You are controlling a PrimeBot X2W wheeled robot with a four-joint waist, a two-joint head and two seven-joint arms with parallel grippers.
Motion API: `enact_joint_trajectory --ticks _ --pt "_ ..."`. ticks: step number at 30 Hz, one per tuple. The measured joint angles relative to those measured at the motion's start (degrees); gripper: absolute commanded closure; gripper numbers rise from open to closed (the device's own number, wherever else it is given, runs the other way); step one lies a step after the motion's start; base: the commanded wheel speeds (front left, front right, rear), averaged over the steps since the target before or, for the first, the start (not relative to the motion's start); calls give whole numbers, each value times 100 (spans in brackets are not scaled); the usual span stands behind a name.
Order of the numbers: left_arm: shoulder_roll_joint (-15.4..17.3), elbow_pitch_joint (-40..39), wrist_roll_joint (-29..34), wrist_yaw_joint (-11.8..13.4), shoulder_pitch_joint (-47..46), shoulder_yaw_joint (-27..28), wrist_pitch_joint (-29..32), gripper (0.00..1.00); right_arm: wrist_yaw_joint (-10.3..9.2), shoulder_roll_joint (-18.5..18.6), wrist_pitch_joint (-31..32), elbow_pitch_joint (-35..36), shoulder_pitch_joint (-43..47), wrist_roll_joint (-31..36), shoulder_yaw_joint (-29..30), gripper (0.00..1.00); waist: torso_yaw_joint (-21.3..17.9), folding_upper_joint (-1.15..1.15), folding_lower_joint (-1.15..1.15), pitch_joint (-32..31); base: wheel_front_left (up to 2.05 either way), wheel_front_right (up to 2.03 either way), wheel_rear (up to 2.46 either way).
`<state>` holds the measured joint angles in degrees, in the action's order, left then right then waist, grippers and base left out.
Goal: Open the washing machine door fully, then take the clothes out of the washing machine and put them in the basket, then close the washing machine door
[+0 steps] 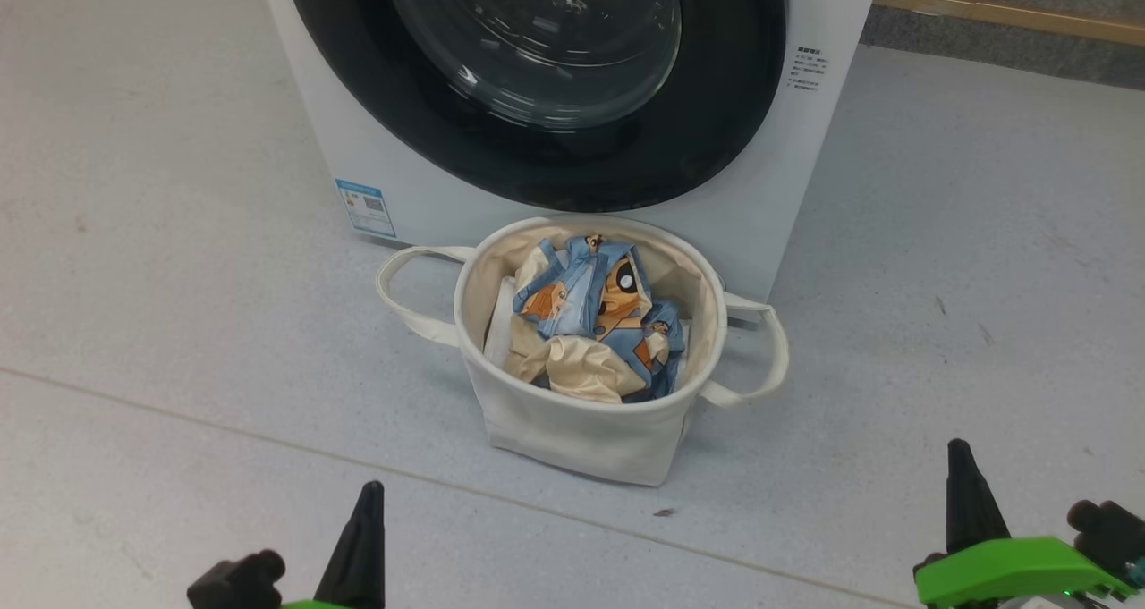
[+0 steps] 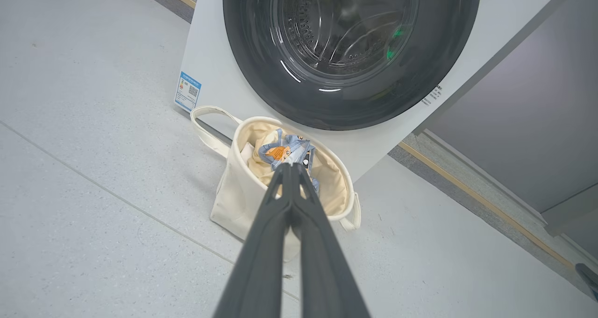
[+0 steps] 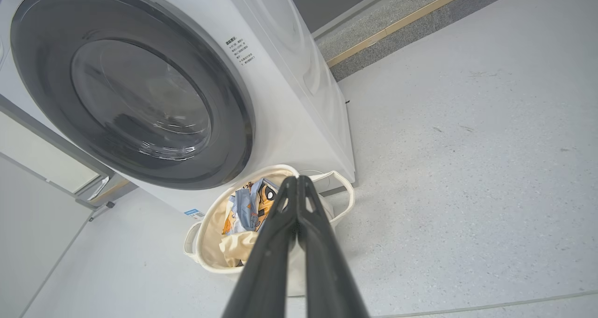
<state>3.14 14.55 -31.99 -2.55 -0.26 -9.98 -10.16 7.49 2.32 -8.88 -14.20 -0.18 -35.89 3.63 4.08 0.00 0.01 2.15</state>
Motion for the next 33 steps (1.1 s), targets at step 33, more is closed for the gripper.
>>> enact_joint_trajectory --ticks 33 --pt "46 29 -2202 -156 -103 368 457 100 0 0 528 -52 -91 -1962 136 100 -144 0 0 -69 0 0 0"
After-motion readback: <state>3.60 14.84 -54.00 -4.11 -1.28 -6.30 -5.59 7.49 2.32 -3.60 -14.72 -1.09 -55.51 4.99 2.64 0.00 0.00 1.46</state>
